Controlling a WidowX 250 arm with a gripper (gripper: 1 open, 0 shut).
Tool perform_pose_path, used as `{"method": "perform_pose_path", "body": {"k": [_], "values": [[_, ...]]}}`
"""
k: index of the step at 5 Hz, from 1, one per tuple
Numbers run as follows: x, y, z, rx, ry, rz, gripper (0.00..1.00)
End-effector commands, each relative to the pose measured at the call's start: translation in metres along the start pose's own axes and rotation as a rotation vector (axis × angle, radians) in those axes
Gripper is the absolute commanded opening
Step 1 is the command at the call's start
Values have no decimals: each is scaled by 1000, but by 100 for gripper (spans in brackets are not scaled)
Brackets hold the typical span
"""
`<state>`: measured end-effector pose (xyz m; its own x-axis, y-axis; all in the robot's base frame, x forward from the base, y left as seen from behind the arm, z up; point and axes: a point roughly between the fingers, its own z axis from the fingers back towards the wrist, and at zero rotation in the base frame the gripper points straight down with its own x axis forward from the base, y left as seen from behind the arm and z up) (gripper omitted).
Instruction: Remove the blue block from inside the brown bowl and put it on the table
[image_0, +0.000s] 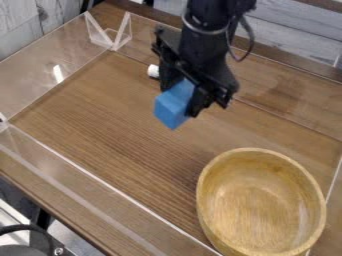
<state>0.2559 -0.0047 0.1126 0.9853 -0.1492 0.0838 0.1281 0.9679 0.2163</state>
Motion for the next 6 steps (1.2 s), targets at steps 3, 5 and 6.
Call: {"method": "perform_pose_path", "body": {"k": [3,5,6], "values": [[1,4,-21,10,-58,63,0],[5,7,-34,8,-69,73,0],[8,9,-37,9,-71,74,0]]}}
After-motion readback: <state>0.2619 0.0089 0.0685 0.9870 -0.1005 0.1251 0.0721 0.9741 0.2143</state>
